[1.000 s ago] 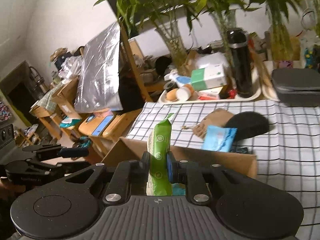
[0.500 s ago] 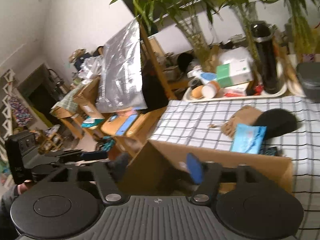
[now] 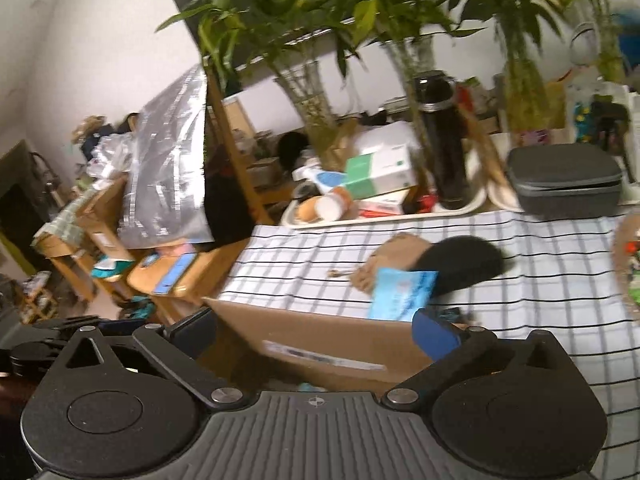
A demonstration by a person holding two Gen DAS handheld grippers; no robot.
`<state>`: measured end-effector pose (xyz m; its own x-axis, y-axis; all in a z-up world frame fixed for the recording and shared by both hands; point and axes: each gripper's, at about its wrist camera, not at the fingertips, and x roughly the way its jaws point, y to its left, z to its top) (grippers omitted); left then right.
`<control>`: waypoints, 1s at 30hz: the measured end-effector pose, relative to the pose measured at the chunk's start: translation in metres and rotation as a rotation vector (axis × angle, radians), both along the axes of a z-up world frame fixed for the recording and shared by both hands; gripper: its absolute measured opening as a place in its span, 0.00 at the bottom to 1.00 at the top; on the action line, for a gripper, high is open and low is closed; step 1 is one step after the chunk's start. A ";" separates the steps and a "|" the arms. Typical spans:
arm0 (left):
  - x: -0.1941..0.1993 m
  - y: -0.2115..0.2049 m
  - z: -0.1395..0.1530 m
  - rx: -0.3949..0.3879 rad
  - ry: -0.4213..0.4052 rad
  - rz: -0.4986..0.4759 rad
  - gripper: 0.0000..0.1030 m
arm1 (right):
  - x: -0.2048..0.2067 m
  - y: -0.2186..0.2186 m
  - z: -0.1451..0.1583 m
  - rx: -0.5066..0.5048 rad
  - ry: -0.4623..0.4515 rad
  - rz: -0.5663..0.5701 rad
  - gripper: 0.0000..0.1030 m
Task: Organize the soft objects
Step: 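Move both open tools back over the remaining items on the cloth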
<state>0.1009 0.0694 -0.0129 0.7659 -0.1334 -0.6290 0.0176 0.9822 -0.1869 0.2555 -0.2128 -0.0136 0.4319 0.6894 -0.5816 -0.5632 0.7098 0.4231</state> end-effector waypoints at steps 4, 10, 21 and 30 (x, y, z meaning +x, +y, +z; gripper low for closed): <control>0.005 -0.001 -0.002 -0.005 -0.007 -0.004 0.54 | 0.003 -0.006 -0.003 -0.038 -0.014 -0.050 1.00; 0.015 -0.001 -0.004 -0.012 -0.017 -0.006 0.54 | 0.007 -0.014 -0.009 -0.114 -0.050 -0.126 1.00; 0.036 0.007 -0.011 -0.043 -0.046 0.027 0.54 | 0.013 -0.022 -0.013 -0.196 -0.123 -0.202 1.00; 0.040 0.020 -0.022 -0.098 -0.140 0.066 0.54 | 0.020 -0.026 -0.028 -0.163 -0.162 -0.215 1.00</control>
<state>0.1411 0.0893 -0.0346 0.8540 -0.1351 -0.5024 -0.0140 0.9594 -0.2818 0.2750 -0.2390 -0.0417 0.6540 0.4751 -0.5887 -0.4435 0.8712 0.2105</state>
